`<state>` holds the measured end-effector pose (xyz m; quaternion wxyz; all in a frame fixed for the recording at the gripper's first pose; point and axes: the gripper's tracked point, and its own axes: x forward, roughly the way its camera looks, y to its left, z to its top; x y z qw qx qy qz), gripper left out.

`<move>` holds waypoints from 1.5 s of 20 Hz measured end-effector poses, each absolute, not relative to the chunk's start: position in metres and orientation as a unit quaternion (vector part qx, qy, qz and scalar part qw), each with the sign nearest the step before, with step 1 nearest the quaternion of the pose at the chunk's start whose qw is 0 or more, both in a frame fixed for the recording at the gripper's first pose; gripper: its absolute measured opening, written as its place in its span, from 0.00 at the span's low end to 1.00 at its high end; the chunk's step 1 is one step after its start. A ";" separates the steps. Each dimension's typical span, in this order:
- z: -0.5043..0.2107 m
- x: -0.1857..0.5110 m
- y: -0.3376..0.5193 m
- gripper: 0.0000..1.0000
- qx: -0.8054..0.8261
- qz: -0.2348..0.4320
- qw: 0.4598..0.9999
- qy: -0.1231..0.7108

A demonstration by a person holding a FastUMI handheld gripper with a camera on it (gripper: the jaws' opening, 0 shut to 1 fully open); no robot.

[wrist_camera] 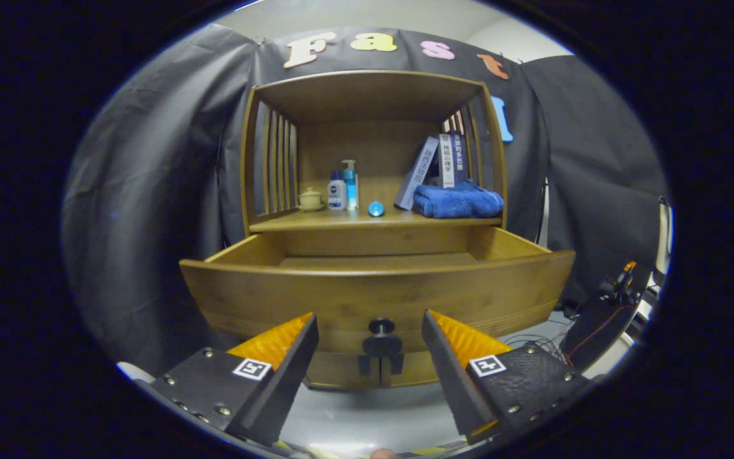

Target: Pull open the drawer, take out the items inside it, and place them on the countertop above the cabinet.

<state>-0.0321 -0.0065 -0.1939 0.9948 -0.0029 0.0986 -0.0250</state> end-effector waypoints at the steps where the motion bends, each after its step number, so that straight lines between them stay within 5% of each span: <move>1: -0.202 -0.032 -0.005 0.97 -0.009 -0.025 0.995 0.100; 30: -0.221 0.056 0.002 0.99 0.026 -0.024 0.998 0.048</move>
